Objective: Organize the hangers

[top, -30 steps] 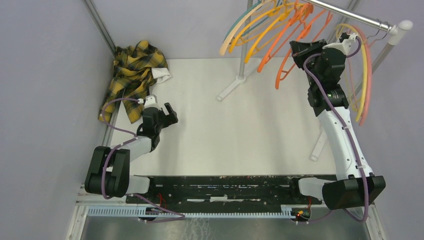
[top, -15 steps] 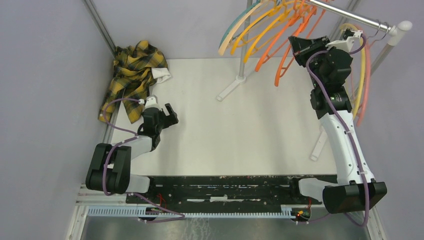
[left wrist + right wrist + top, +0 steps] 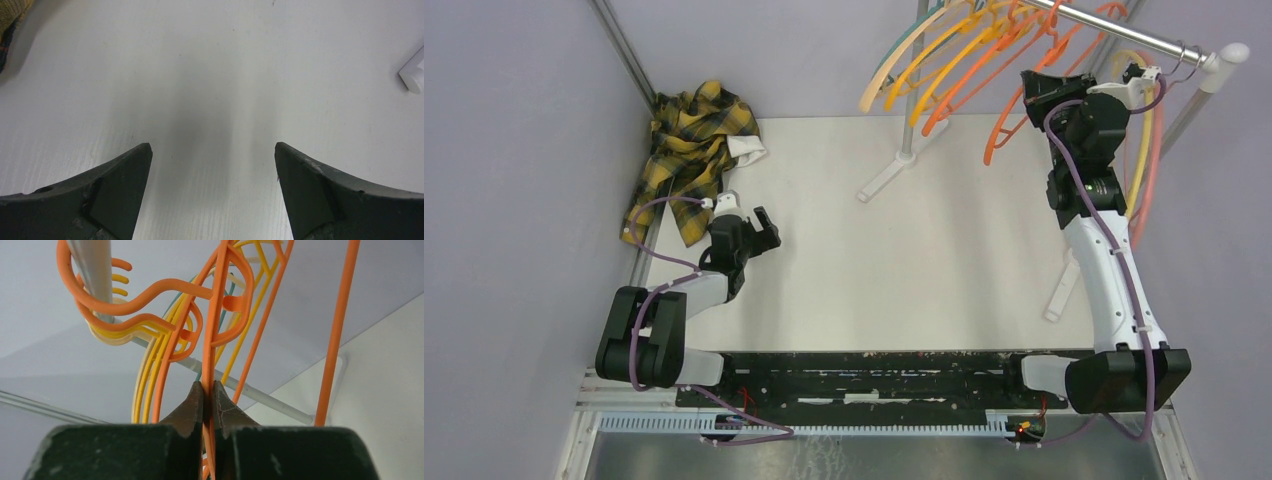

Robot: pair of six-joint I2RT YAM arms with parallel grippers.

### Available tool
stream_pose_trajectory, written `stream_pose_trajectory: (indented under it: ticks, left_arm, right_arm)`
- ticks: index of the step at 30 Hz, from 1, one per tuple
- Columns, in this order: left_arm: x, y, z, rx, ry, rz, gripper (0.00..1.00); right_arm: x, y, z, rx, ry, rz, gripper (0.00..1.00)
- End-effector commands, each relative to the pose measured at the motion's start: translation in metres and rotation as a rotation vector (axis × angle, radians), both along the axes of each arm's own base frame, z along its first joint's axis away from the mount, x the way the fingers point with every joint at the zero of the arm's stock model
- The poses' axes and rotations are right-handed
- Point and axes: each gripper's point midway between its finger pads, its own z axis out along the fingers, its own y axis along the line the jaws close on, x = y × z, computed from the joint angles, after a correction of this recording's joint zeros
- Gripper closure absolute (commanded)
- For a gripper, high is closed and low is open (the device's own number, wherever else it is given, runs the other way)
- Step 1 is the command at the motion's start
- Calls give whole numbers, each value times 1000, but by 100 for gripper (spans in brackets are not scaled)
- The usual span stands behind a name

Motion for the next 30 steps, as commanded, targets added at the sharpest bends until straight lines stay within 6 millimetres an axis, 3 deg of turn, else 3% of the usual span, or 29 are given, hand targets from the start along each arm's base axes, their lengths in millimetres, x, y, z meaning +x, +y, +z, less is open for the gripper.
stream_pose_trajectory:
  ticks: [1,2,5,9,11,14,18,24,30]
  left_arm:
    - [12,-5,19,-64,-72,16,0]
    - [12,-6,19,-64,-71,15,0]
    - [12,-5,18,-63,-68,15,0]
    - [13,-6,16,-63,-65,13,0]
    - [13,-6,16,-64,-63,12,0]
    - [13,-7,15,-65,-60,9,0]
    - [14,-10,14,-55,-57,-1,1]
    - [16,-33,11,50,-34,-54,1]
    - [16,-39,5,85,-12,-65,1]
  right_arm:
    - [-2,-12,5,8,-27,-46,86]
    - [-3,-13,4,0,-23,-47,79]
    - [-8,-11,3,-28,-7,-36,44]
    - [-30,-8,7,-82,-14,-18,11]
    - [-42,-7,5,-100,-9,-12,1]
    - [-58,-4,-5,-149,18,6,0]
    - [-74,12,-33,-273,86,54,0]
    - [-90,52,-102,-510,240,104,0]
    - [-110,68,-180,-608,366,129,0]
